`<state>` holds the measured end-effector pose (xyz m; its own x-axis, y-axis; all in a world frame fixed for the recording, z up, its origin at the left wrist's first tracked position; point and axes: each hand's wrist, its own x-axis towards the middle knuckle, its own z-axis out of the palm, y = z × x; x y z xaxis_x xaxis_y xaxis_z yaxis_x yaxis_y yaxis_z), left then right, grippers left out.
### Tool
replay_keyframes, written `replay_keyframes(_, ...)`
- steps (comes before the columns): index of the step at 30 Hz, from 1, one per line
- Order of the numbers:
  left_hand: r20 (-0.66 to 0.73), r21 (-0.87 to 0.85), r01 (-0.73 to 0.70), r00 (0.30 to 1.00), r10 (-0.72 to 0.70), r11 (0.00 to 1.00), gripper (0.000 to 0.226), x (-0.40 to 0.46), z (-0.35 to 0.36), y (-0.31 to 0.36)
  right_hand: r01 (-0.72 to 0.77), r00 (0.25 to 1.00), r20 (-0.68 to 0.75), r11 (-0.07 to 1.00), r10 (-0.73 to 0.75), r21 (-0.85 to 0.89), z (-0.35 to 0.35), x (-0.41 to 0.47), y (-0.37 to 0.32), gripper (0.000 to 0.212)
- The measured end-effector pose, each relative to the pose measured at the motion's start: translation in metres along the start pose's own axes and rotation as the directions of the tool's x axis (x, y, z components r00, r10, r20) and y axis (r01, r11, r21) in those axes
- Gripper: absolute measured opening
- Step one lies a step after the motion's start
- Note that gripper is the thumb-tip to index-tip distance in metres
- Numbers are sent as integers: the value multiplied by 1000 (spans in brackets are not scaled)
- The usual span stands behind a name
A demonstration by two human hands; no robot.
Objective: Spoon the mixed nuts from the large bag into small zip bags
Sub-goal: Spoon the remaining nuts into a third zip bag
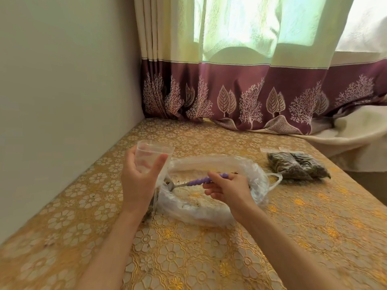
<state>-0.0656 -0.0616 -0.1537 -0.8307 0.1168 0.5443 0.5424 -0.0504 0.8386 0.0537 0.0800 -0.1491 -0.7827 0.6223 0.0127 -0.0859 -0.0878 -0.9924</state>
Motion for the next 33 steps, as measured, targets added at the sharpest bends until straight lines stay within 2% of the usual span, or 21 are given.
replay_keyframes(3,-4,-13,2,1000,-3,1000,69,-1,-1,1,-14,1000,23,1000,13,7,3,0,-1,36)
replay_keyframes(7,1,-10,-3,1000,3,1000,68,-1,-1,1,11,1000,16,999,-11,-37,14,-1,-2,49)
replay_keyframes(10,1,-9,-15,1000,15,1000,68,-1,0,0,-46,999,-6,998,46,-30,16,-1,-2,52)
replay_keyframes(15,1,-31,0,1000,0,1000,68,2,-1,-1,-177,983,-37,980,181,87,5,-2,-5,43)
replay_keyframes(20,-5,-34,16,1000,-16,999,67,2,-3,-2,-201,974,-85,973,211,109,-10,-3,-15,34)
replay_keyframes(25,33,12,26,999,-26,1000,68,0,-2,-2,-152,972,-165,983,169,107,-22,-2,-30,30)
replay_keyframes(33,134,63,45,990,-53,997,102,-5,-1,3,129,966,-238,985,-99,116,-22,0,-74,31)
